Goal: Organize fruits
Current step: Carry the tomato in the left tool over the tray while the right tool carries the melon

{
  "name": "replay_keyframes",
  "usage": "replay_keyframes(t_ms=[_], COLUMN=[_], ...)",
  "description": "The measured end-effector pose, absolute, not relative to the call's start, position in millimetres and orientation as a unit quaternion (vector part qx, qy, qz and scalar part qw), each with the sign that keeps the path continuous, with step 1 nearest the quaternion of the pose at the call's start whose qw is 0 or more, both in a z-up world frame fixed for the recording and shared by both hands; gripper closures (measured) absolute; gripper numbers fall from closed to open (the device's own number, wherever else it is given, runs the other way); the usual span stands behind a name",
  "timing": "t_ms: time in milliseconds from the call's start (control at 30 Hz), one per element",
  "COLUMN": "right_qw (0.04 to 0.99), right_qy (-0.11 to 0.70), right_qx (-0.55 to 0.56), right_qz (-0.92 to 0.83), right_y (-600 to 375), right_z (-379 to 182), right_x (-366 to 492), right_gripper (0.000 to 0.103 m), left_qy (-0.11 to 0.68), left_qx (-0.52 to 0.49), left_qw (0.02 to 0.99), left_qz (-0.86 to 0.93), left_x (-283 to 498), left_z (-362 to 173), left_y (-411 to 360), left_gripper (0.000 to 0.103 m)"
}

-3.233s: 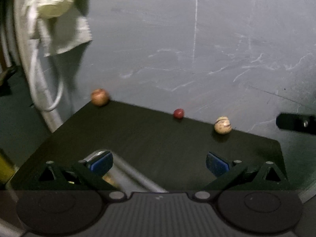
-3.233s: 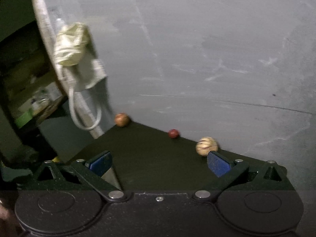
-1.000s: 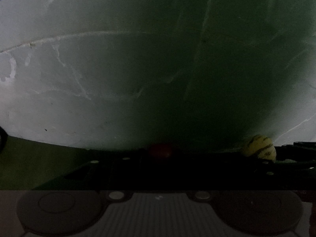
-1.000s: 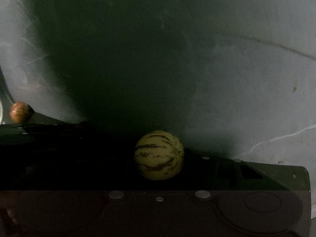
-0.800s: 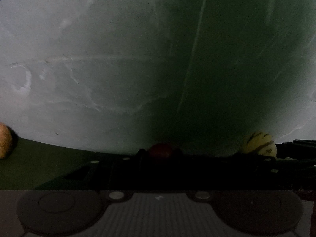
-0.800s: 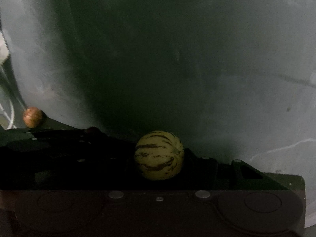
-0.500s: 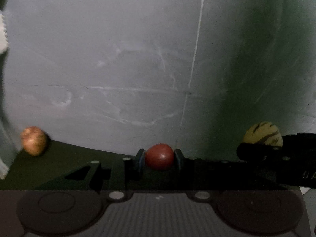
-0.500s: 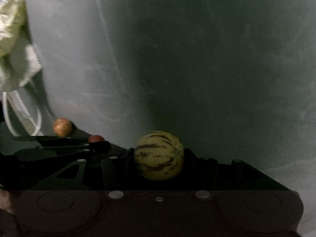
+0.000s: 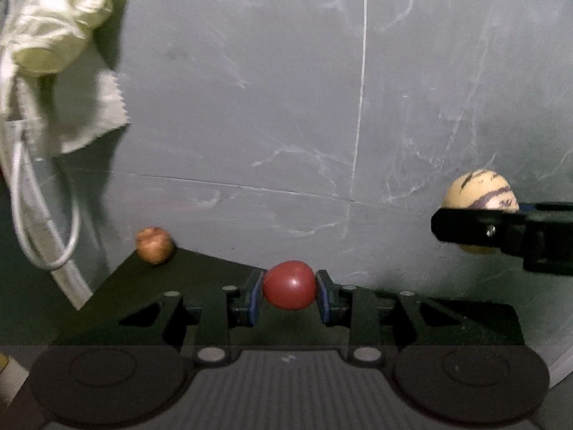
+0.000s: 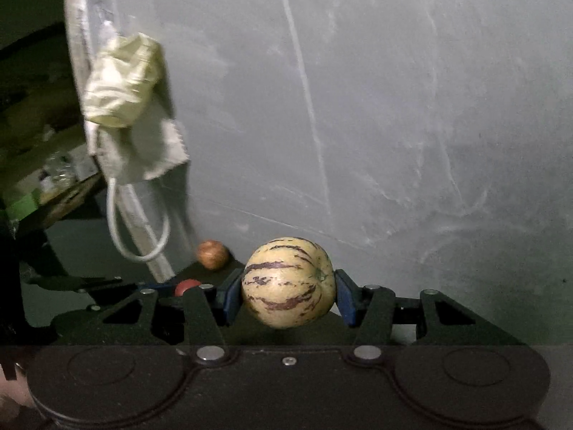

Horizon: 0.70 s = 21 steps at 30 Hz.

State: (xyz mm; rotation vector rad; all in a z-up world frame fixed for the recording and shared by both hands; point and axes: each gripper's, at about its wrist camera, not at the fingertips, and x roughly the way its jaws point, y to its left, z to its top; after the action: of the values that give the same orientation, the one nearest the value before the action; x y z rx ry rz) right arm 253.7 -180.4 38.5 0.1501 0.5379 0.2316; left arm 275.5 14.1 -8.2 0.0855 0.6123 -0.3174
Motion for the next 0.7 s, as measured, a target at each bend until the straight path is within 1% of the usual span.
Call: replay_keyframes(t_ms=[367, 700], right_qw=[0.95, 0.93], right_qy=[0.238, 0.241], right_qx=[0.051, 0.02], right_qz=[0.195, 0.277], right_y=[-164, -143], right_z=[78, 87], right_x=[211, 164], right_gripper=[0.049, 0.049], left_qy=[0.27, 0.266], left_qx=[0.02, -0.007], left_qw=[0.959, 0.964], left_qz=[-0.087, -0.02], left_x=[199, 127], left_z=[28, 26], left_y=[44, 74], left_gripper=[0.07, 0.07])
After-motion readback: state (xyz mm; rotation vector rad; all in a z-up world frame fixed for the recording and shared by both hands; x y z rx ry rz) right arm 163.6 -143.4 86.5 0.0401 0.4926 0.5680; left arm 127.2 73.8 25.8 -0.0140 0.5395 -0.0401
